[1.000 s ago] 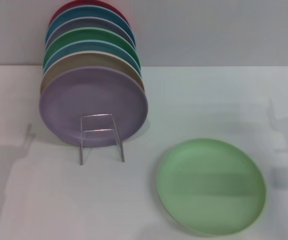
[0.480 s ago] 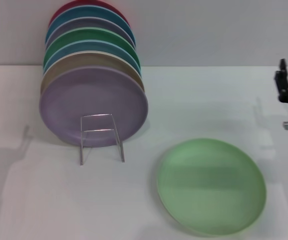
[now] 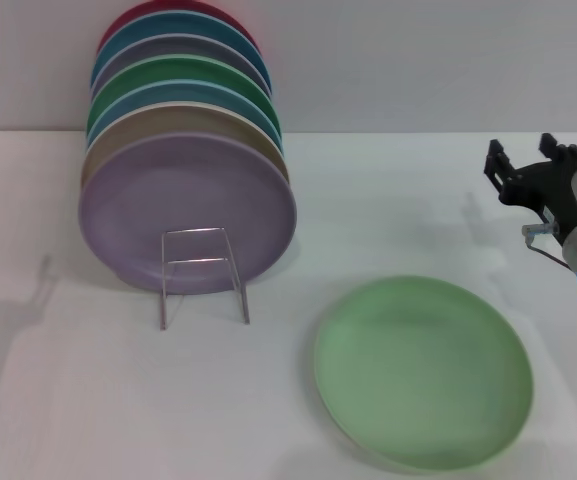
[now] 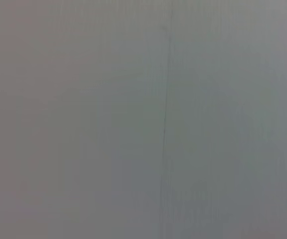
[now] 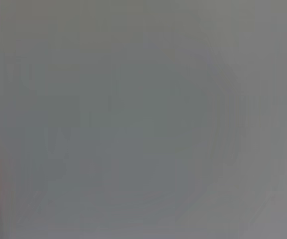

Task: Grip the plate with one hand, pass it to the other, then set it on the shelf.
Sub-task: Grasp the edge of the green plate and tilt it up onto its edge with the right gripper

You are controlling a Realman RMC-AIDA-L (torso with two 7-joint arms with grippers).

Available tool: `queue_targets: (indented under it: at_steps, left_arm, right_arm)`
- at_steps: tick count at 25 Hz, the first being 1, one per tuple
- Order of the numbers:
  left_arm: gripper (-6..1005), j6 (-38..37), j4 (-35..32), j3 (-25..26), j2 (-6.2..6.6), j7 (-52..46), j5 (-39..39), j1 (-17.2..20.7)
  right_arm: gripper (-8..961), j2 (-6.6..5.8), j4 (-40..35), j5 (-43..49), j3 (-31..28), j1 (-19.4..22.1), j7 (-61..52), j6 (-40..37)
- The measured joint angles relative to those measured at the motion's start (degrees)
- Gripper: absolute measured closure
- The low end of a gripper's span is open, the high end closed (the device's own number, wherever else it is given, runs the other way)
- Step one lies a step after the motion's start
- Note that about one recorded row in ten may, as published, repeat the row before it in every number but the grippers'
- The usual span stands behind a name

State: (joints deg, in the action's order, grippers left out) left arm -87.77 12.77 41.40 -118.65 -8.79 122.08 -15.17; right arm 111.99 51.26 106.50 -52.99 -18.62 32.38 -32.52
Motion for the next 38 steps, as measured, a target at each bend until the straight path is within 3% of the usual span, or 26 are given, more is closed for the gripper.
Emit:
queue_targets:
  at_steps: [3, 9, 13, 16, 20, 26, 32, 38]
  left_arm:
    - [174, 0.0, 0.0, 0.0, 0.00, 0.0, 0.0, -0.1]
    - [175, 0.4, -0.1, 0.3, 0.03, 0.0, 0.0, -0.6]
    - [176, 0.5, -0.1, 0.4, 0.08, 0.0, 0.0, -1.0]
    - [176, 0.5, -0.1, 0.4, 0.09, 0.0, 0.0, -1.4]
    - [177, 0.6, -0.1, 0.4, 0.09, 0.0, 0.0, -1.8]
    - [178, 0.6, -0.1, 0.4, 0.03, 0.0, 0.0, -2.3]
    - [179, 0.6, 0.1, 0.3, -0.08, 0.0, 0.0, -2.5]
    - [180, 0.6, 0.5, 0.3, -0.09, 0.0, 0.0, -2.7]
  right_arm:
    - [323, 0.59, 5.3, 2.6, -8.8, 2.9, 4.8, 12.8]
    - [323, 3.67, 13.7, 4.7, -27.6, 6.7, 13.3, 39.1]
    - [323, 5.39, 17.4, 11.3, -40.7, 6.2, 11.1, 58.7]
    - [323, 6.03, 20.8, 19.5, -49.4, 4.2, 5.1, 73.2]
    - [323, 5.95, 23.0, 25.8, -55.2, 0.9, -0.6, 88.0]
    - [323, 5.53, 23.6, 27.0, -61.0, -2.8, -4.8, 104.2]
    - [324, 5.06, 23.1, 30.7, -64.7, -4.7, -7.5, 113.5]
    - [324, 5.03, 20.5, 33.1, -66.5, -6.1, -7.3, 117.9]
